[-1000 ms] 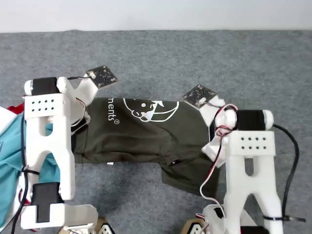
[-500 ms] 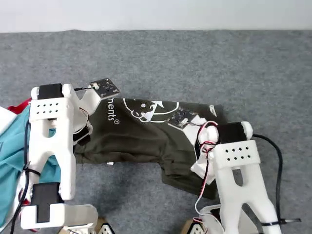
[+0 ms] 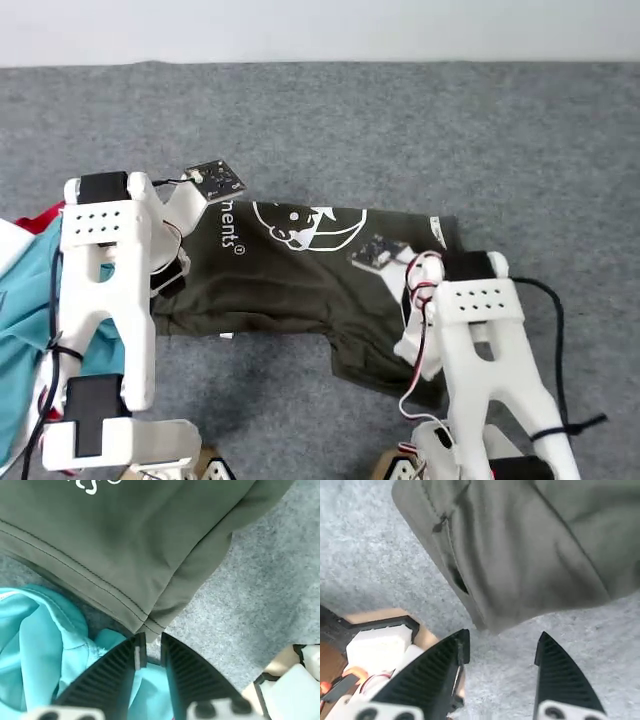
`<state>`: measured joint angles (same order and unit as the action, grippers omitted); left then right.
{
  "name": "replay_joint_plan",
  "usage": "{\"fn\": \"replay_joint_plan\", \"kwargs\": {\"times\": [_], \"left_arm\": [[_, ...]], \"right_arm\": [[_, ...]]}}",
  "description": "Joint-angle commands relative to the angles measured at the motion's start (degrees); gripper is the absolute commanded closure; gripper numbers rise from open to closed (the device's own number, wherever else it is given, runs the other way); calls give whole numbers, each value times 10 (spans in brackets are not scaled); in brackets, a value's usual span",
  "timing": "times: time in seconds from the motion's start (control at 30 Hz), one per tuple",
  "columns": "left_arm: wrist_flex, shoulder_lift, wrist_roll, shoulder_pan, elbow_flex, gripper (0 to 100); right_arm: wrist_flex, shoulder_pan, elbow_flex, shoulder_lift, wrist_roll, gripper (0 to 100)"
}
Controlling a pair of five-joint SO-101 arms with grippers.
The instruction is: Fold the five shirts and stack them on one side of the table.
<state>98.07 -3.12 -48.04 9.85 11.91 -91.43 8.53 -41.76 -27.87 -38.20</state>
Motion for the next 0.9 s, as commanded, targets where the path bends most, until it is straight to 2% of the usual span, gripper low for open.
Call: {"fn": "replay_joint_plan", "kwargs": {"times": [0.0,0.13,0.23,0.3,0.43,0.5,0.63,0.73,0.87], "left_arm": [[-10,-25,1,-1,1,939],[-69,-25,70,-2,1,995],[-126,-25,157,-2,2,994],[-153,-24,193,-2,7,994],[-178,-25,202,-2,46,994],[-176,-28,201,2,67,994],[-150,-31,201,25,90,994],[-129,-31,200,49,88,994],[-122,-31,200,84,88,994]], "right_arm": [[29,-5,61,-18,-4,779],[158,-8,54,-18,3,779],[291,-9,30,-17,63,791],[373,-9,13,-9,95,848],[478,-7,9,52,106,996],[505,-9,11,88,106,972],[542,-10,15,136,107,983],[531,-22,47,149,112,980],[491,-67,115,166,159,868]]}}
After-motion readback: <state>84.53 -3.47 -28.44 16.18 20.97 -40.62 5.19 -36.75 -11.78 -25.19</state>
